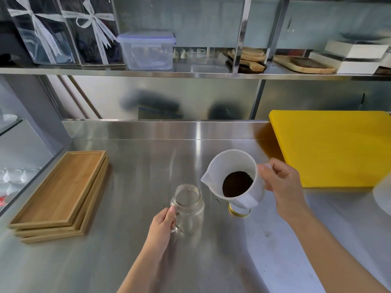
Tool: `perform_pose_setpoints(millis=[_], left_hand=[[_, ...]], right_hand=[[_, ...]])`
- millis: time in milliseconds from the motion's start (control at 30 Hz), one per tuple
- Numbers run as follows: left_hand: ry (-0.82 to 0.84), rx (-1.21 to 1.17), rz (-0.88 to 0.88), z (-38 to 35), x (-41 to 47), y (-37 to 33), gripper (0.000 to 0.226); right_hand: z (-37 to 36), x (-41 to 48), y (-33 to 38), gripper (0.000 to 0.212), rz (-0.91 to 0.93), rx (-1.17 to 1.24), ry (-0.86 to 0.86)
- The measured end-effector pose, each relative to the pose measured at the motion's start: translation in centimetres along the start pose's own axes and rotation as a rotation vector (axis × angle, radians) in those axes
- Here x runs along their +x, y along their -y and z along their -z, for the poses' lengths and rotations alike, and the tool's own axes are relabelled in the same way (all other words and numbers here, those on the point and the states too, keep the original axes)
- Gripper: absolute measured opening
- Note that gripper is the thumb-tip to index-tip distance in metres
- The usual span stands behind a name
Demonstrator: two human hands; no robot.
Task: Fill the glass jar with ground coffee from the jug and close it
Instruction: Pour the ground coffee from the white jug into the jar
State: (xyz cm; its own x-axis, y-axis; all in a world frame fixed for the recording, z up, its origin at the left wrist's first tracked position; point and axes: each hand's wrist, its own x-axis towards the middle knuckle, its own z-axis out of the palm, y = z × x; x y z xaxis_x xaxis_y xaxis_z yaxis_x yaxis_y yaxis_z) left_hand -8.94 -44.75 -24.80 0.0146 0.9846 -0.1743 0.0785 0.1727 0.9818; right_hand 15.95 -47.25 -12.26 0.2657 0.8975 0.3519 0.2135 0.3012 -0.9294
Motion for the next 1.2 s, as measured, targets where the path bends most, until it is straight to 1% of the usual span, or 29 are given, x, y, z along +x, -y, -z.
perform_pose_setpoints(millis=[67,167,233,300,367,433,500,633,733,867,1000,1100,1200], left_hand=[[0.014,-0.011,0.003,0.1,0.0,0.2,0.039],[0.040,-0.002,-0.007,0.0,-0.4,0.3,0.040],[0.056,-0.012,-0.013,-0.2,-0.6,0.4,0.039],[0.074,-0.009,-0.022,-0.5,-0.8,0.4,0.038],[0.071,0.021,-0.031,-0.6,-0.8,0.5,0.039],[0.071,0.042,-0.043,-0.8,-0.9,0.6,0.040],[0.073,0.059,-0.048,-0.8,-1.0,0.7,0.039],[0.076,0.052,-0.040,-0.8,-0.9,0.9,0.038],[0.072,0.039,-0.034,-0.8,-1.0,1.0,0.037],[0.074,0.040,-0.029,-0.8,-1.0,1.0,0.037],[0.074,0.052,-0.037,-0.9,-1.1,0.8,0.039],[0.071,0.069,-0.046,-1.0,-1.1,0.8,0.037],[0.071,0.074,-0.051,-1.0,-1.1,0.7,0.038]], right_hand=[[-0.6,0.0,-0.1,0.024,0.074,-0.154,0.078],[-1.1,0.3,0.0,0.025,0.151,-0.233,0.112],[-1.5,0.8,0.5,0.021,0.200,-0.360,0.192],[-1.9,1.5,0.9,0.016,0.203,-0.434,0.257],[-2.1,2.3,1.5,0.021,0.195,-0.426,0.299],[-2.5,3.1,1.9,0.025,0.198,-0.494,0.366],[-2.9,3.7,2.2,0.018,0.206,-0.553,0.419],[-3.9,4.3,2.6,0.018,0.283,-0.606,0.446],[-4.3,4.4,2.6,0.018,0.318,-0.565,0.449],[-4.6,3.9,2.1,0.029,0.336,-0.634,0.487],[-4.7,3.6,1.8,0.043,0.364,-0.631,0.482],[-4.6,3.7,1.7,0.045,0.396,-0.656,0.500],[-4.7,3.7,1.7,0.046,0.389,-0.660,0.508]])
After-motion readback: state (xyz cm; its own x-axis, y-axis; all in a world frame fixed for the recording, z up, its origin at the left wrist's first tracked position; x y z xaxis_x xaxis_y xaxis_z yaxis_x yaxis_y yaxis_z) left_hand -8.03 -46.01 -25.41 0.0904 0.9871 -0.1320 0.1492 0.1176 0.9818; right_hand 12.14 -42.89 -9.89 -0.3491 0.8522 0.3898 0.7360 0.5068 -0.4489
